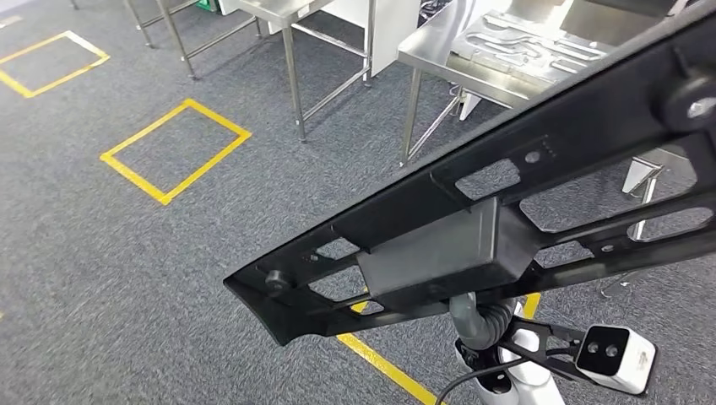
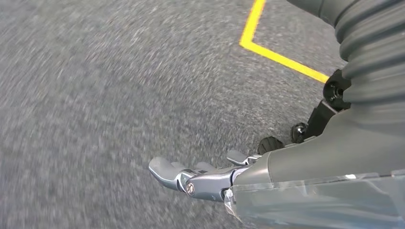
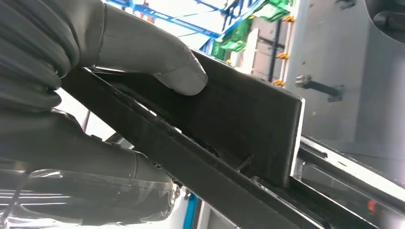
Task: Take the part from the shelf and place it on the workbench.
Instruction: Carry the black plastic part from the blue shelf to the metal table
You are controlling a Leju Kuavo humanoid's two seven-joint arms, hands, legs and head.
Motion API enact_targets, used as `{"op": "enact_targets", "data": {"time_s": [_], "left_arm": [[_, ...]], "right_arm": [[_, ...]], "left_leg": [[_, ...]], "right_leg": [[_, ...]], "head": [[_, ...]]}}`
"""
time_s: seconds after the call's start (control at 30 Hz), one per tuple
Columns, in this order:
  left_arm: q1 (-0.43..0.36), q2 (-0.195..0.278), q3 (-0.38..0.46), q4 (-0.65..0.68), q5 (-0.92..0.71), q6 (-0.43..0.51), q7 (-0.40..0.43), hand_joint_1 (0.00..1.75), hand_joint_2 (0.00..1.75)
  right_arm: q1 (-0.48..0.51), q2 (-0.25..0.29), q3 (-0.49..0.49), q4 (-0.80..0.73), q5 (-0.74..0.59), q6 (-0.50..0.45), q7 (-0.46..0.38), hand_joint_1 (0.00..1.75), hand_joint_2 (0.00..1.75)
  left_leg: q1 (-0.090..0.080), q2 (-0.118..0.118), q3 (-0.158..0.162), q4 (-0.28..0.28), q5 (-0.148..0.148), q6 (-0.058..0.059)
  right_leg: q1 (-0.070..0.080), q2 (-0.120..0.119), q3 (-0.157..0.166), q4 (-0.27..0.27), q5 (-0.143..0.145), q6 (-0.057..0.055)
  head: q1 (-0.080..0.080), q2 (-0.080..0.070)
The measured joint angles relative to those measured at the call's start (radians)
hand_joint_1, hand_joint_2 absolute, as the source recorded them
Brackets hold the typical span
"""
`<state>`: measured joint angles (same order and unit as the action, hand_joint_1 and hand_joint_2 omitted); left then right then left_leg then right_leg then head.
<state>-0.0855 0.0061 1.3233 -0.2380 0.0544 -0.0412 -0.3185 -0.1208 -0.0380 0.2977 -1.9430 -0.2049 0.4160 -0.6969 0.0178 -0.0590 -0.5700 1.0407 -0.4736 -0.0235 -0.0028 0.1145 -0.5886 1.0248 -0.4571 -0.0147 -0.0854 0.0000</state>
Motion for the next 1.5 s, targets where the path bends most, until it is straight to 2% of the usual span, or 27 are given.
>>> {"op": "enact_targets", "data": {"time_s": [0.03, 0.1, 0.17, 0.23, 0.3, 0.33, 0.37, 0.4, 0.47, 0.53, 0.6, 0.63, 0.7, 0.73, 0.8, 0.83, 0.87, 0.93, 1.0, 1.07, 1.13, 1.2, 1.27, 1.33, 1.37, 1.43, 1.5], "left_arm": [[0.000, 0.000, 0.000, 0.000, 0.000, 0.001, -0.002, 0.00, 1.75], [-0.003, 0.001, -0.001, 0.000, 0.000, 0.001, -0.006, 0.00, 1.75], [-0.006, 0.003, -0.001, 0.000, 0.001, 0.001, -0.010, 0.00, 1.75], [-0.003, 0.004, -0.001, 0.000, 0.000, 0.000, -0.011, 0.00, 1.75], [0.002, 0.005, -0.001, 0.000, 0.000, 0.000, -0.011, 0.00, 1.75], [0.003, 0.005, -0.001, 0.000, 0.001, 0.000, -0.011, 0.00, 1.75], [0.003, 0.005, -0.001, 0.000, 0.001, 0.000, -0.011, 0.00, 1.75], [0.002, 0.006, -0.001, 0.000, 0.001, 0.000, -0.011, 0.00, 1.75], [0.001, 0.006, -0.001, 0.000, 0.001, 0.001, -0.011, 0.00, 1.75], [0.000, 0.006, -0.001, 0.000, 0.001, 0.002, -0.011, 0.00, 1.75], [-0.003, 0.007, -0.001, 0.000, 0.001, 0.004, -0.011, 0.00, 1.75], [-0.005, 0.008, -0.001, 0.000, 0.001, 0.005, -0.011, 0.00, 1.75], [-0.006, 0.010, -0.001, 0.000, 0.000, 0.006, -0.011, 0.00, 1.75], [-0.005, 0.011, -0.001, 0.000, 0.000, 0.006, -0.011, 0.00, 1.75], [0.000, 0.014, 0.000, 0.001, 0.000, 0.006, -0.011, 0.00, 1.75], [0.001, 0.015, 0.000, 0.001, 0.000, 0.006, -0.011, 0.00, 1.75], [0.002, 0.016, 0.001, 0.001, 0.000, 0.006, -0.011, 0.00, 1.75], [0.002, 0.016, 0.001, 0.001, 0.001, 0.006, -0.012, 0.00, 1.75], [0.002, 0.017, 0.002, 0.001, 0.000, 0.006, -0.012, 0.00, 1.75], [0.001, 0.018, 0.003, 0.001, 0.000, 0.006, -0.012, 0.00, 1.75], [-0.003, 0.017, 0.003, 0.001, 0.001, 0.005, -0.012, 0.00, 1.75], [-0.006, 0.017, 0.003, 0.001, 0.001, 0.002, -0.012, 0.00, 1.75], [-0.003, 0.017, 0.003, 0.002, 0.000, 0.001, -0.013, 0.00, 1.75], [0.000, 0.017, 0.003, 0.002, 0.000, 0.001, -0.013, 0.00, 1.75], [0.000, 0.017, 0.003, 0.002, 0.001, 0.001, -0.013, 0.00, 1.75], [-0.003, 0.017, 0.003, 0.002, 0.001, 0.000, -0.013, 0.00, 1.75], [-0.004, 0.017, 0.003, 0.002, 0.001, -0.001, -0.013, 0.00, 1.75]], "right_arm": [[0.001, 0.000, -0.003, 0.000, 0.000, 0.002, 0.000, 1.75, 1.75], [0.005, -0.001, -0.013, 0.000, 0.000, 0.014, 0.000, 1.75, 1.75], [0.008, -0.001, -0.028, 0.000, -0.001, 0.028, 0.000, 1.75, 1.75], [0.011, -0.002, -0.038, 0.000, -0.001, 0.035, 0.000, 1.75, 1.75], [0.018, -0.002, -0.045, 0.000, -0.001, 0.038, 0.000, 1.75, 1.75], [0.022, -0.002, -0.049, 0.000, -0.001, 0.040, 0.000, 1.75, 1.75], [0.027, -0.002, -0.053, 0.000, -0.001, 0.044, 0.000, 1.75, 1.75], [0.030, -0.002, -0.058, 0.000, -0.001, 0.048, 0.000, 1.75, 1.75], [0.032, -0.002, -0.066, -0.001, 0.001, 0.054, 0.000, 1.75, 1.75], [0.033, -0.002, -0.072, -0.003, 0.002, 0.057, 0.000, 1.75, 1.75], [0.034, -0.002, -0.078, -0.005, 0.002, 0.060, 0.000, 1.75, 1.75], [0.035, -0.002, -0.082, -0.005, 0.002, 0.062, 0.000, 1.75, 1.75], [0.031, -0.001, -0.085, -0.005, 0.000, 0.063, 0.000, 1.75, 1.75], [0.030, 0.000, -0.086, -0.005, -0.001, 0.063, 0.000, 1.75, 1.75], [0.028, 0.001, -0.086, -0.003, -0.003, 0.060, 0.000, 1.75, 1.75], [0.028, 0.001, -0.086, -0.002, -0.004, 0.057, 0.000, 1.75, 1.75], [0.028, 0.001, -0.086, -0.001, -0.006, 0.055, 0.000, 1.75, 1.75], [0.027, 0.001, -0.086, 0.000, -0.008, 0.053, 0.000, 1.75, 1.75], [0.024, 0.001, -0.086, 0.001, -0.008, 0.053, 0.000, 1.75, 1.75], [0.022, 0.001, -0.086, 0.002, -0.008, 0.052, 0.000, 1.75, 1.75], [0.021, 0.001, -0.086, 0.003, -0.007, 0.051, 0.000, 1.75, 1.75], [0.019, 0.001, -0.085, 0.003, -0.003, 0.048, 0.000, 1.75, 1.75], [0.016, 0.001, -0.085, 0.004, 0.001, 0.044, 0.000, 1.75, 1.75], [0.017, 0.000, -0.085, 0.006, 0.003, 0.041, 0.000, 1.75, 1.75], [0.017, 0.000, -0.085, 0.007, 0.004, 0.038, 0.000, 1.75, 1.75], [0.017, 0.000, -0.085, 0.009, 0.006, 0.034, 0.000, 1.75, 1.75], [0.016, 0.000, -0.085, 0.009, 0.006, 0.033, 0.000, 1.75, 1.75]], "left_leg": [[-0.001, -0.008, 0.006, -0.012, -0.003, 0.006], [-0.002, 0.011, 0.008, -0.019, 0.000, 0.019], [0.002, 0.034, 0.012, -0.029, 0.006, 0.033], [-0.001, 0.059, 0.013, -0.035, 0.008, 0.042], [-0.004, 0.086, 0.013, -0.035, 0.006, 0.045], [-0.005, 0.099, 0.013, -0.034, 0.005, 0.045], [-0.005, 0.112, 0.014, -0.034, 0.003, 0.044], [-0.005, 0.124, 0.017, -0.034, 0.001, 0.042], [-0.008, 0.145, 0.024, -0.034, -0.004, 0.036], [-0.012, 0.164, 0.029, -0.033, -0.010, 0.026], [-0.014, 0.183, 0.034, -0.034, -0.014, 0.015], [-0.013, 0.177, 0.036, -0.030, -0.020, 0.009], [-0.009, 0.130, 0.019, 0.021, -0.056, 0.000], [-0.007, 0.101, -0.006, 0.078, -0.087, -0.003], [-0.006, 0.075, -0.070, 0.209, -0.139, -0.007], [-0.006, 0.071, -0.092, 0.248, -0.145, -0.008], [-0.006, 0.068, -0.095, 0.245, -0.128, -0.008], [-0.004, 0.052, -0.054, 0.140, -0.055, -0.005], [-0.001, 0.005, -0.007, 0.026, -0.010, 0.002], [-0.002, -0.018, 0.009, -0.014, -0.008, 0.011], [-0.001, 0.004, 0.013, -0.023, -0.003, 0.023], [0.003, 0.030, 0.017, -0.034, 0.003, 0.036], [0.001, 0.057, 0.018, -0.038, 0.004, 0.044], [-0.001, 0.085, 0.018, -0.038, 0.002, 0.045], [-0.001, 0.098, 0.020, -0.037, 0.000, 0.044], [-0.001, 0.121, 0.026, -0.037, -0.005, 0.041], [-0.005, 0.140, 0.035, -0.036, -0.013, 0.032]], "right_leg": [[-0.001, 0.010, -0.004, 0.001, 0.001, 0.006], [-0.003, 0.026, -0.009, -0.001, 0.004, 0.018], [-0.001, -0.010, -0.022, 0.027, -0.015, 0.027], [0.000, -0.076, -0.071, 0.128, -0.072, 0.034], [-0.005, -0.104, -0.129, 0.244, -0.117, 0.038], [-0.006, -0.108, -0.139, 0.264, -0.115, 0.040], [-0.007, -0.112, -0.130, 0.246, -0.096, 0.040], [-0.007, -0.121, -0.101, 0.193, -0.063, 0.038], [0.000, -0.164, -0.030, 0.058, -0.011, 0.029], [0.010, -0.187, 0.000, -0.005, 0.000, 0.018], [0.011, -0.163, -0.003, -0.010, 0.002, 0.009], [0.009, -0.151, -0.001, -0.013, 0.004, 0.005], [0.002, -0.130, 0.003, -0.020, 0.009, -0.006], [0.000, -0.120, 0.004, -0.021, 0.010, -0.009], [0.000, -0.094, 0.003, -0.020, 0.011, -0.012], [0.000, -0.079, 0.003, -0.019, 0.011, -0.013], [0.000, -0.065, 0.004, -0.017, 0.010, -0.012], [-0.001, -0.040, 0.005, -0.012, 0.008, -0.009], [-0.001, -0.017, 0.000, -0.003, 0.005, 0.000], [-0.003, 0.007, -0.009, -0.001, 0.007, 0.013], [-0.005, 0.020, -0.015, 0.000, 0.010, 0.026], [-0.002, -0.024, -0.037, 0.043, -0.019, 0.036], [-0.003, -0.086, -0.095, 0.160, -0.081, 0.045], [-0.007, -0.106, -0.148, 0.265, -0.114, 0.050], [-0.008, -0.109, -0.151, 0.270, -0.104, 0.051], [-0.009, -0.126, -0.098, 0.170, -0.043, 0.047], [-0.001, -0.167, -0.029, 0.039, 0.003, 0.036]], "head": [[0.000, 0.000], [0.000, 0.000], [0.000, 0.000], [0.001, 0.000], [0.001, 0.000], [0.001, 0.000], [0.001, 0.000], [0.001, 0.000], [0.001, 0.000], [0.001, 0.000], [0.000, 0.000], [0.000, 0.000], [0.000, 0.000], [0.000, 0.000], [0.000, 0.000], [0.000, 0.000], [0.000, 0.000], [0.000, 0.000], [0.000, 0.000], [0.000, 0.000], [0.000, 0.000], [0.001, 0.000], [0.001, 0.000], [0.001, 0.000], [0.001, 0.000], [0.001, 0.000], [0.001, 0.000]]}}
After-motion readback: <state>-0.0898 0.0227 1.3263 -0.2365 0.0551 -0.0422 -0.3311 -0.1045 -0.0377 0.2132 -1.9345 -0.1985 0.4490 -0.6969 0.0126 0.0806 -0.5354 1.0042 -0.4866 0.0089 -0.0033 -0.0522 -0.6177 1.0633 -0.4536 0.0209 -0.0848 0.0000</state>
